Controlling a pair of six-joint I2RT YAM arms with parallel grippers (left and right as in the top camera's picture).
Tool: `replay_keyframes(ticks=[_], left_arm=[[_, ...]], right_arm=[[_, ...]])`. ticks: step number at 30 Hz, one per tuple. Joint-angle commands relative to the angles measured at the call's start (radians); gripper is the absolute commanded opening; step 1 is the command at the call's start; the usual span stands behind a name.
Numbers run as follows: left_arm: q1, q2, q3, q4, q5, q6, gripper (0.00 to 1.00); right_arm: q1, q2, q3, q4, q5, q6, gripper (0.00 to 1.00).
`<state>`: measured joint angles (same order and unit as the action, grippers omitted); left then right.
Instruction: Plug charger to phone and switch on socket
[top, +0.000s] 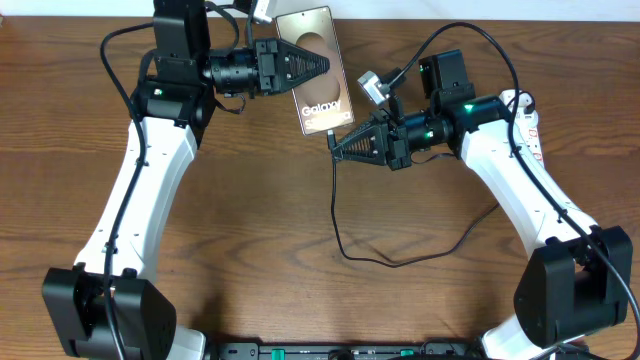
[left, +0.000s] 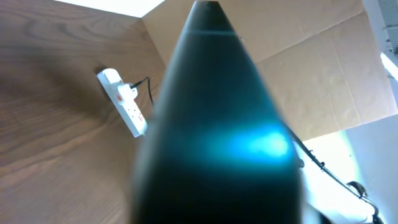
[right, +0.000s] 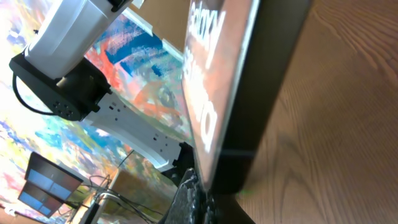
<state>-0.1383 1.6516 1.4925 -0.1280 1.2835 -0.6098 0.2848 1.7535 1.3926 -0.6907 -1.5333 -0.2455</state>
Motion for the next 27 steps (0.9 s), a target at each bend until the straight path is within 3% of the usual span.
replay_keyframes(ticks=[1, 12, 19, 27], left_arm=[[0.004, -0.006, 0.016, 0.010, 0.011, 0.037, 0.07], [0.004, -0.006, 0.017, 0.010, 0.048, 0.031, 0.07], [0.004, -0.006, 0.017, 0.010, 0.084, 0.034, 0.07], [0.004, -0.006, 0.016, 0.010, 0.117, 0.057, 0.08]], right_arm=[[0.005, -0.026, 0.001, 0.000, -0.029, 0.006, 0.01], [0.005, -0.026, 0.001, 0.012, -0.029, 0.010, 0.01], [0.005, -0.026, 0.001, 0.106, -0.029, 0.116, 0.01], [0.005, -0.026, 0.001, 0.116, -0.029, 0.129, 0.01]])
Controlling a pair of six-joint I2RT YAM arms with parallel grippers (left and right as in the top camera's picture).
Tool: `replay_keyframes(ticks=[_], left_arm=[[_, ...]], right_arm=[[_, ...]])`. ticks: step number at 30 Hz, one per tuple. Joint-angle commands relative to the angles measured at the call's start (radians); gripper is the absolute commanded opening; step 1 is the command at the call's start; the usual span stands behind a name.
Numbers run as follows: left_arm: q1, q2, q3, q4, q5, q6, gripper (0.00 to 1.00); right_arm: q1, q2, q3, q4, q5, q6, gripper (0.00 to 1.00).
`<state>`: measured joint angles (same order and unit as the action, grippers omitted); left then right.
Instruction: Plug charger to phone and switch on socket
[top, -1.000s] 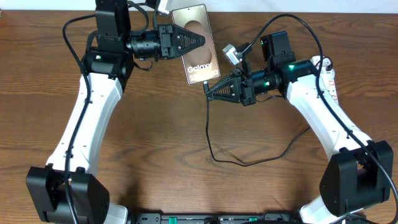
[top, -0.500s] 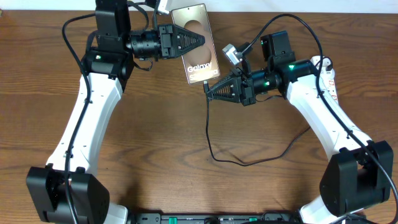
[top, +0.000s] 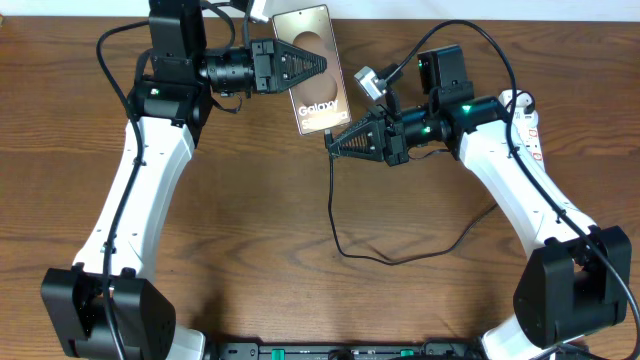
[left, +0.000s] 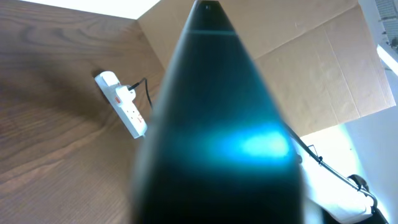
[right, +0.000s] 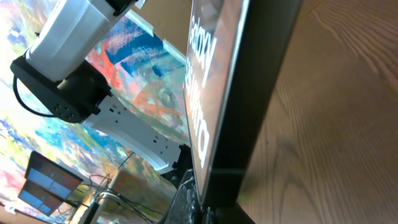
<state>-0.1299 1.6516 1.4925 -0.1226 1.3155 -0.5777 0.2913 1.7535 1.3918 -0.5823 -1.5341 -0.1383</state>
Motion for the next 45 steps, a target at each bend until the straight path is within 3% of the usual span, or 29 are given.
replay_keyframes(ticks=[1, 24, 36, 40, 45], left_arm=[[-0.004, -0.006, 0.016, 0.004, 0.085, 0.024, 0.07], [-0.007, -0.006, 0.016, -0.063, 0.051, 0.077, 0.07], [0.035, -0.006, 0.017, -0.034, -0.251, 0.046, 0.07], [0.034, -0.006, 0.017, -0.138, -0.385, 0.092, 0.07], [0.010, -0.006, 0.016, -0.395, -0.619, 0.115, 0.07]], right_arm=[[-0.002, -0.026, 0.002, 0.008, -0.028, 0.022, 0.01], [-0.002, -0.026, 0.002, 0.063, -0.028, 0.082, 0.01], [-0.002, -0.026, 0.002, 0.064, -0.028, 0.082, 0.01], [-0.002, -0.026, 0.002, 0.067, -0.028, 0.082, 0.01], [-0.002, -0.026, 0.002, 0.070, 0.079, 0.082, 0.01]])
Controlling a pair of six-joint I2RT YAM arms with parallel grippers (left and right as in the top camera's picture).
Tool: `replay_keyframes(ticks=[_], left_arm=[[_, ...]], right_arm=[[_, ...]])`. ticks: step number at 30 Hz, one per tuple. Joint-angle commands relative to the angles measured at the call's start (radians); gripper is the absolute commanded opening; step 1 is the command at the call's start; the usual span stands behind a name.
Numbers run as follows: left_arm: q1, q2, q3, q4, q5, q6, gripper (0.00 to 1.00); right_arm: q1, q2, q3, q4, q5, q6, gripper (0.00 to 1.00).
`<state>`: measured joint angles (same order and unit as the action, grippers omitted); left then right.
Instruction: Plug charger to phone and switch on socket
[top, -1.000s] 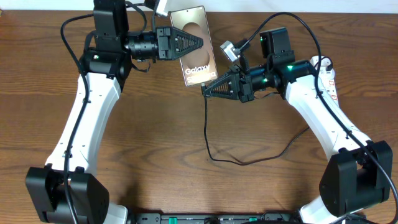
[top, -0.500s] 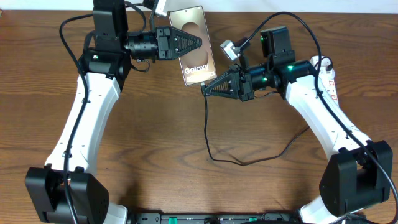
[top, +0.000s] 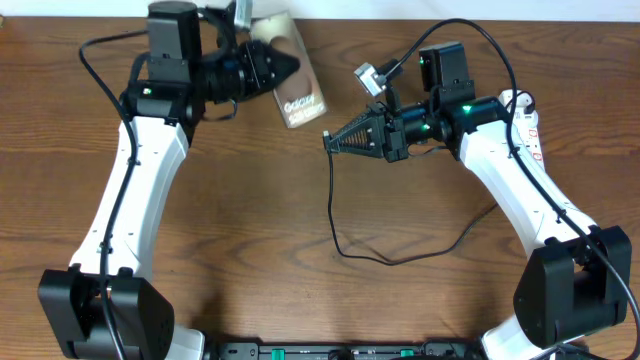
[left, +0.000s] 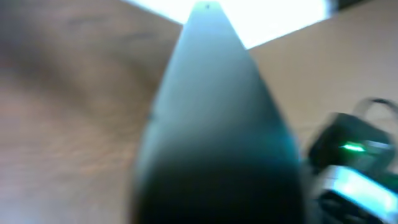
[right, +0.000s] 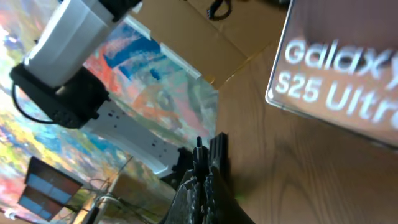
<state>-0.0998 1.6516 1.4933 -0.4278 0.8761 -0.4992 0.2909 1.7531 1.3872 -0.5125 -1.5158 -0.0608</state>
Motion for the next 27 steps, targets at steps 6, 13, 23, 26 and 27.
replay_keyframes(ticks=[6, 13, 23, 26, 27], left_arm=[[-0.127, -0.006, 0.016, -0.287, -0.459, 0.039, 0.07], [-0.305, -0.006, 0.016, -0.327, -0.669, 0.038, 0.07], [-0.358, -0.006, 0.016, -0.320, -0.702, 0.019, 0.07], [-0.343, -0.008, 0.016, -0.304, -0.703, 0.019, 0.07], [-0.336, -0.008, 0.016, -0.299, -0.705, 0.019, 0.07]], right_arm=[[-0.001, -0.025, 0.006, 0.005, 0.095, 0.004, 0.01], [-0.001, -0.025, 0.006, 0.008, 0.150, 0.005, 0.01], [-0.001, -0.025, 0.006, -0.001, 0.225, 0.014, 0.01], [-0.001, -0.025, 0.006, -0.023, 0.227, 0.016, 0.01], [-0.001, -0.025, 0.006, -0.031, 0.217, 0.016, 0.01]])
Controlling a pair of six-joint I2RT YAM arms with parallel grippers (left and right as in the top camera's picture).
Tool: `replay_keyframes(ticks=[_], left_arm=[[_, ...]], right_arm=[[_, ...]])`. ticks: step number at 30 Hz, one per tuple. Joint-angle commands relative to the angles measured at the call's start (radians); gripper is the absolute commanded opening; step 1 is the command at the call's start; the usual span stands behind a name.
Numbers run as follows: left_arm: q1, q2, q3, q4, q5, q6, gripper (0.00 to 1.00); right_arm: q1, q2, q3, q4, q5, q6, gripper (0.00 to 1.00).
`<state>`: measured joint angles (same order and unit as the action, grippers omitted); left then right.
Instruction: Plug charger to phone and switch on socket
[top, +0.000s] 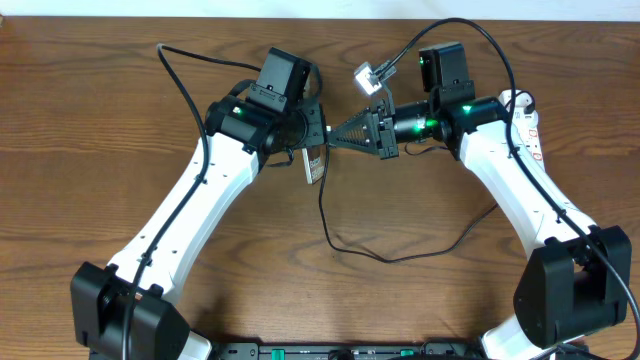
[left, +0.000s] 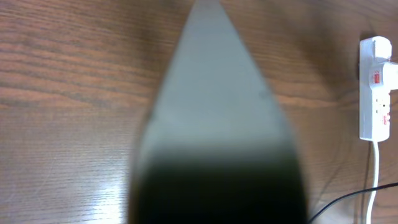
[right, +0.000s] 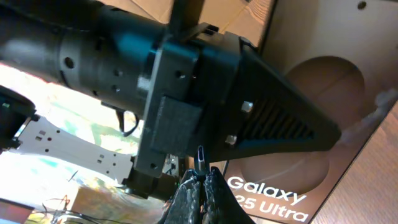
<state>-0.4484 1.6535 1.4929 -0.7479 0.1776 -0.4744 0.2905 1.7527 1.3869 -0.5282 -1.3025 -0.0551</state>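
Note:
My left gripper (top: 311, 133) is shut on the phone (top: 312, 165), which the overhead view shows edge-on at the table's middle back. The phone's dark body (left: 217, 124) fills the left wrist view. In the right wrist view its "Galaxy S25 Ultra" screen (right: 323, 124) faces me, with the left gripper's black fingers (right: 273, 118) across it. My right gripper (right: 200, 186) is shut on the charger plug (right: 200, 158), whose metal tip points at the phone, just short of it. The black cable (top: 335, 235) loops over the table toward the white power strip (top: 530, 120).
The power strip (left: 375, 93) lies at the back right with a red switch and one plug in it, partly under the right arm (top: 510, 180). The brown wooden table (top: 120, 150) carries only the cable loop in its middle.
The left arm has swung from the back left to the middle. The phone, then tilted with its screen up, now stands edge-on right beside the plug. The right gripper has hardly moved.
At first the phone was held screen-up at the back, with the plug at its lower edge. It stood much the same afterwards. Then the phone was away at the back left, apart from the plug. Now it faces the plug tip at the middle.

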Motion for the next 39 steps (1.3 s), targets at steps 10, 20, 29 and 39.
replay_keyframes(ticks=[10, 20, 29, 39], left_arm=[[0.074, -0.010, 0.016, 0.027, 0.024, -0.009, 0.07], [0.074, -0.010, 0.016, 0.003, 0.290, 0.074, 0.07], [0.044, -0.010, 0.016, -0.004, 0.402, 0.122, 0.07], [0.041, -0.010, 0.016, 0.039, 0.470, 0.122, 0.07]], right_arm=[[0.003, -0.025, 0.007, -0.158, 0.307, 0.010, 0.01], [0.087, -0.011, 0.007, -0.160, 0.391, 0.035, 0.01], [0.105, -0.011, 0.007, -0.146, 0.406, 0.069, 0.01], [0.149, -0.011, 0.007, -0.145, 0.448, 0.085, 0.01]])
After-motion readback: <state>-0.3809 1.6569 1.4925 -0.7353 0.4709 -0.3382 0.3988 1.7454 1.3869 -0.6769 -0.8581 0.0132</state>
